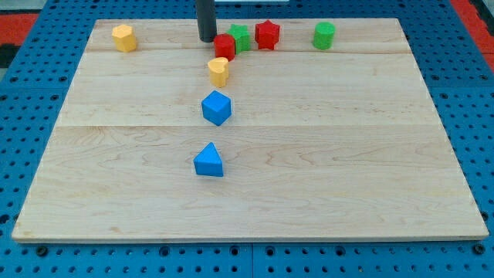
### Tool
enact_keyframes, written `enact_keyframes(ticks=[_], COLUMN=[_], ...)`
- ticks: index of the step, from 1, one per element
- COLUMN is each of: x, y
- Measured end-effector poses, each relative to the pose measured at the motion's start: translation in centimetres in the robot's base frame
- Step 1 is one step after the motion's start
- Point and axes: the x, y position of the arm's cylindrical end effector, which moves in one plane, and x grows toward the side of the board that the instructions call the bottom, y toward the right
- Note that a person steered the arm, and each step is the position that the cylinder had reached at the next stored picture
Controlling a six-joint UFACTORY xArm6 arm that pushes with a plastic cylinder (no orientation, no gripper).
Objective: Move the red circle to the bottom of red star
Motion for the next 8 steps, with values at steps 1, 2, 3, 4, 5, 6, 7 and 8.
enact_keyframes(ticks=[1,2,3,4,5,6,7,8], x=[3.5,5.0,5.0,5.0,4.8,3.8,3.0,3.7], y=[0.0,0.4,2.8,5.3,7.6,9.4,9.3,4.8])
